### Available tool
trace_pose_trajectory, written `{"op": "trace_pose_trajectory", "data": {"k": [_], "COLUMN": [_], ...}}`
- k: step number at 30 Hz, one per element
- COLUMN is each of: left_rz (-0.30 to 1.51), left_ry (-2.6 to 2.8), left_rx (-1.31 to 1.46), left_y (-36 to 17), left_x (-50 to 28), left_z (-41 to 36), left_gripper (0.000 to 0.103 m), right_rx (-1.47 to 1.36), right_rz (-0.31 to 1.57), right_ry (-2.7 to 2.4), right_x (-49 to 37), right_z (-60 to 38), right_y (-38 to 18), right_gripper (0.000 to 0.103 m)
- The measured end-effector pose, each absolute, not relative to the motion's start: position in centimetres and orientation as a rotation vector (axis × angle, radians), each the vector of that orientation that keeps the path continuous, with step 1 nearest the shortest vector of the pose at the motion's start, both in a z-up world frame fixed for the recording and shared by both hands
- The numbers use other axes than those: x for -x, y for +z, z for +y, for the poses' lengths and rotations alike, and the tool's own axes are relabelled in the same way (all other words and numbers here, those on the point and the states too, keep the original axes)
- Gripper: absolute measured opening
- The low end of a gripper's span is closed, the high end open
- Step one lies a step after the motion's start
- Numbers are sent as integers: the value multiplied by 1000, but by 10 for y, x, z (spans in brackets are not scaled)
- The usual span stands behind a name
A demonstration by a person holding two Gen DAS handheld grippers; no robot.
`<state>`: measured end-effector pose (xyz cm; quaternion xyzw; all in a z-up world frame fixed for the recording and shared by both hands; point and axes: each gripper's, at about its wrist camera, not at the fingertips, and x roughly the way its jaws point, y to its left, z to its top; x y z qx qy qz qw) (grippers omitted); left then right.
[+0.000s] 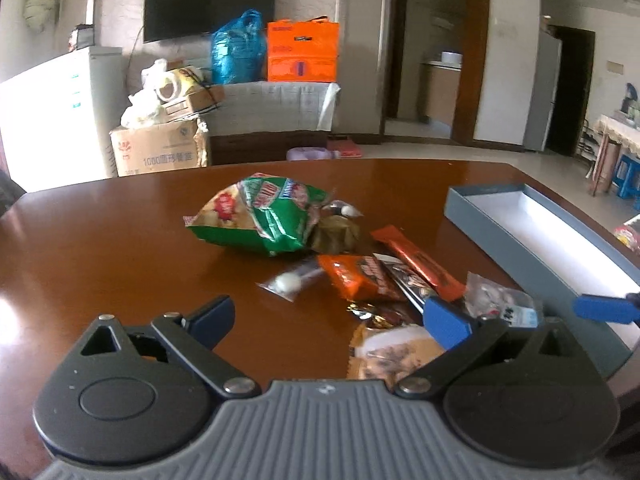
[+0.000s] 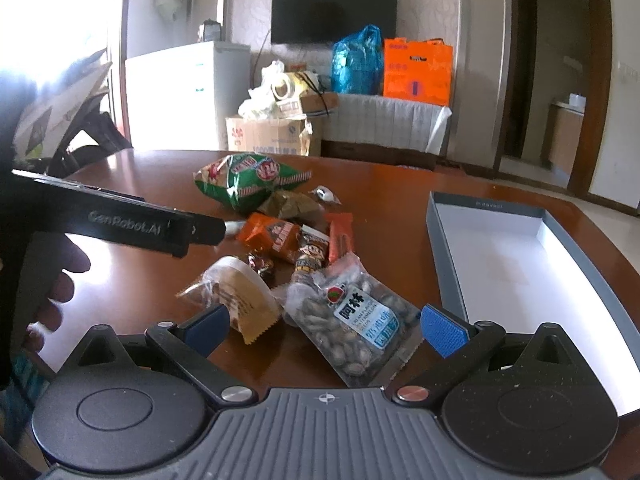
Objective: Organize snacks
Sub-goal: 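Move the right tool to the pistachio bag while the left tool approaches the pastry bag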
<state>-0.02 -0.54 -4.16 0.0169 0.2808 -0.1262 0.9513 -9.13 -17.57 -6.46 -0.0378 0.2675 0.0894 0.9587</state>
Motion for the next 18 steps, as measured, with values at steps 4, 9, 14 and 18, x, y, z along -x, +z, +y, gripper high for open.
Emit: {"op": "trace_pose_trajectory", "data": {"k": [4,9,14,18], "left_rz": [590,606,601,622], "left_ry": [-241,-220,-250,-275], "left_rx": [-53,-28,-43,-28], "left_y": [-48,-53,-59,-62], "left_x": [0,-1,-2,-6], "left_z": [-13,-20,-32,-35], "left_gripper": [102,102,96,79], "right_rx": [90,96,84,73], "right_rz": [545,531,553,559], "right_ry": [194,195,182,182], "right_x": [87,82,73,67], "right_z": [-174,-176,-182,-185], "right_y": [-69,-70,-76,-79], "right_gripper": [103,103,103,103]}}
